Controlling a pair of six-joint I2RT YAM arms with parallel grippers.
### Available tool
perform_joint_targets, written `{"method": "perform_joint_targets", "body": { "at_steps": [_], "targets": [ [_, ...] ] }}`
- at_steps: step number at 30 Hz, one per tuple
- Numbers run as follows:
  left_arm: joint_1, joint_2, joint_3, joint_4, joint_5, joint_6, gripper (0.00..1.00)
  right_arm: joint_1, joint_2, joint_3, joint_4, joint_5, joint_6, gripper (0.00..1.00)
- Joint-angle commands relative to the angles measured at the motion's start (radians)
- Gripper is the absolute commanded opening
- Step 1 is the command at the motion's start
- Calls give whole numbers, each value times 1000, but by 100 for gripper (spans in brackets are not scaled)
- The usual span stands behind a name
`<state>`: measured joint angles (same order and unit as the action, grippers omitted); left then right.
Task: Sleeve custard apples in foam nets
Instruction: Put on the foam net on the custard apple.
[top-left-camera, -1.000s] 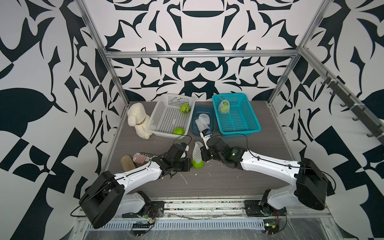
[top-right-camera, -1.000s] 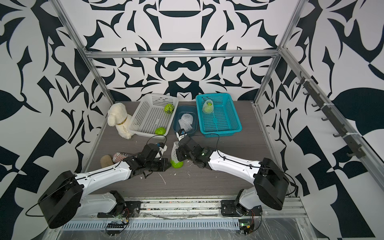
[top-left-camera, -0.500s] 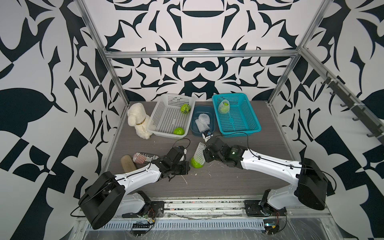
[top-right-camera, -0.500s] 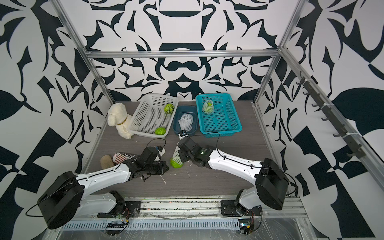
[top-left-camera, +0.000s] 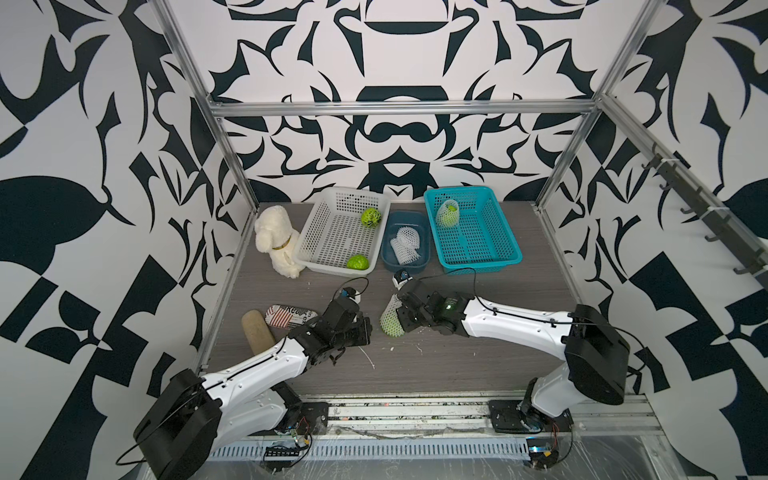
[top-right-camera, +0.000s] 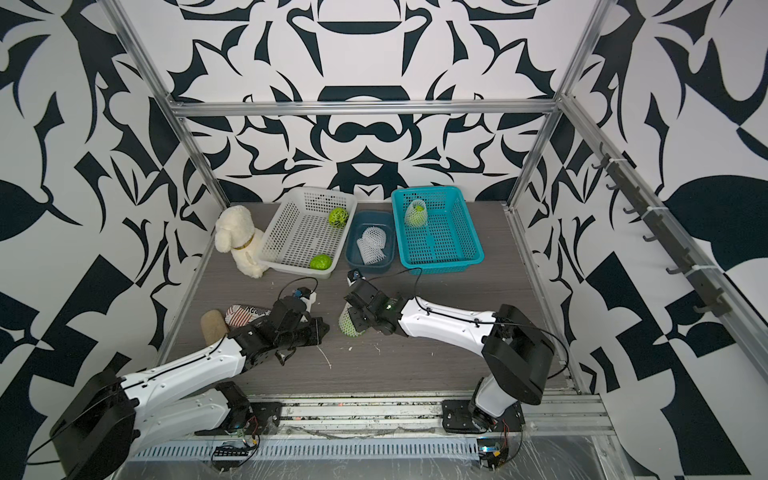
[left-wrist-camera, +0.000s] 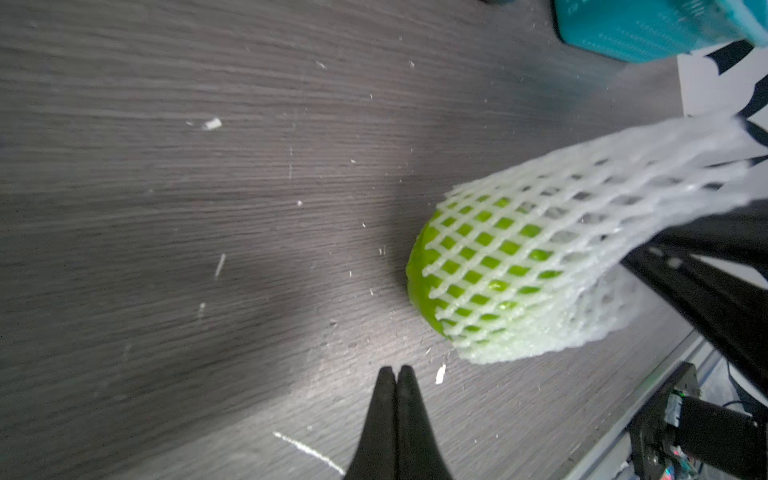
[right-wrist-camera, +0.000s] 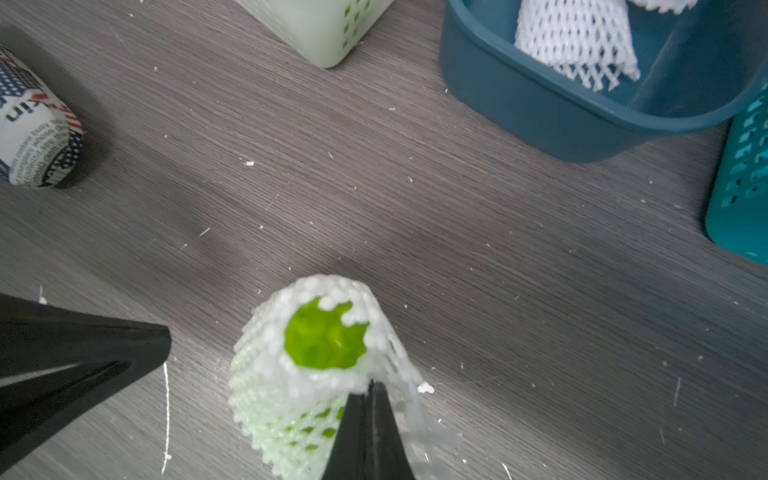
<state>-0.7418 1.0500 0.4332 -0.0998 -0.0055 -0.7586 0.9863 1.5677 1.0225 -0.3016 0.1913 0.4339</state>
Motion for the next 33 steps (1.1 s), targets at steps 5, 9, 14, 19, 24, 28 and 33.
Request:
{"method": "perform_joint_targets", "body": {
  "at_steps": [5,9,14,19,24,28,33],
  "targets": [
    [27,-34,2,-22,-41,-16,24,35,46,76,31,-37,-2,0],
    [34,-47,3,-12,-45,-36,56,41,31,55,16,-28,8,3],
    [38,-65,25,22,-16,-48,74,42,-1,15,25,-40,21,15],
    [38,-46,59,35,47,-38,76,41,-14,14,30,-61,36,30],
    [38,-70,57,40,51,-37,77,42,-35,11,36,-58,42,34],
    [38,-118,56,5,2,-32,77,41,-49,14,39,-56,47,47],
    [38,-144,63,8,-4,-22,78,41,-83,12,42,-40,51,56]
  ]
}}
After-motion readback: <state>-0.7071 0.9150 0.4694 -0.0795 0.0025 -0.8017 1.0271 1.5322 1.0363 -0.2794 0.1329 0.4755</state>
